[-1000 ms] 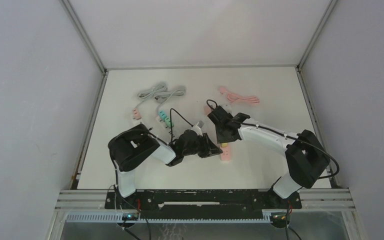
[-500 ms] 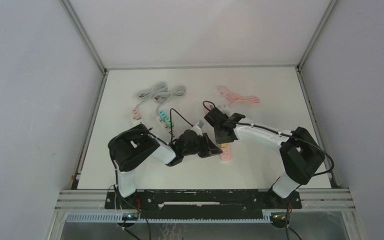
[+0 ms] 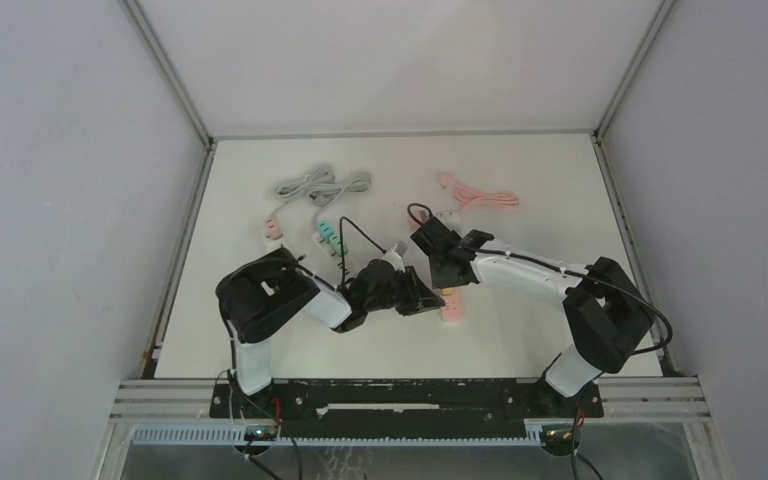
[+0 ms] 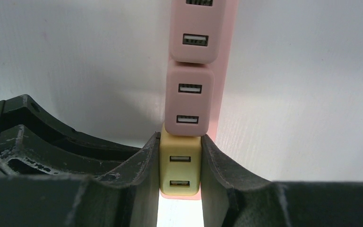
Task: Insert the plug
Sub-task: Insert the plug into the socket.
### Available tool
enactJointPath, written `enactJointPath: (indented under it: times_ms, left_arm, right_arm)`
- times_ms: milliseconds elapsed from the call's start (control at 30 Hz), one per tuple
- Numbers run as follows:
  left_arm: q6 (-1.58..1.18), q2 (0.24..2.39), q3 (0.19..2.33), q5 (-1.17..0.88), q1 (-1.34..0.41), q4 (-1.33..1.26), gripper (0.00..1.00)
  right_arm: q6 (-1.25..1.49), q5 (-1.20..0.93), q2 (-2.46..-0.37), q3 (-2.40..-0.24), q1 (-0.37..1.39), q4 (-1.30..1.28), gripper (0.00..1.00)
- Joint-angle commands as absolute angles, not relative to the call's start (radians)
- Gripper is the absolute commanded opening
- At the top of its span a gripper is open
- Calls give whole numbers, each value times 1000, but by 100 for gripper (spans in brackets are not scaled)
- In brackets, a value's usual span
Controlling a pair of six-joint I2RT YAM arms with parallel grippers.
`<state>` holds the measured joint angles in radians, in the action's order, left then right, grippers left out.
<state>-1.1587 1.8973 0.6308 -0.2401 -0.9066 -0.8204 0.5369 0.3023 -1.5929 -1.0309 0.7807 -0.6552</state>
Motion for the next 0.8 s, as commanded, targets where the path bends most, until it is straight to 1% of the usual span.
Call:
enactJointPath:
  times_ms: [0, 233, 533, 767]
  left_arm:
    - [-1151, 1903, 640, -209, -917, -745, 22]
    - [-1154, 1905, 640, -207, -918, -745, 22]
    - [-1156, 1905, 638, -209, -920, -744, 21]
    - [-1156, 1902, 635, -209, -920, -746, 21]
  right_arm:
    - [537, 231, -1705, -975, 821, -693, 0]
    - [547, 234, -1722, -971, 836, -704, 0]
    - [577, 206, -1666, -884, 772, -675, 0]
    - [576, 197, -1744, -924, 840, -662, 0]
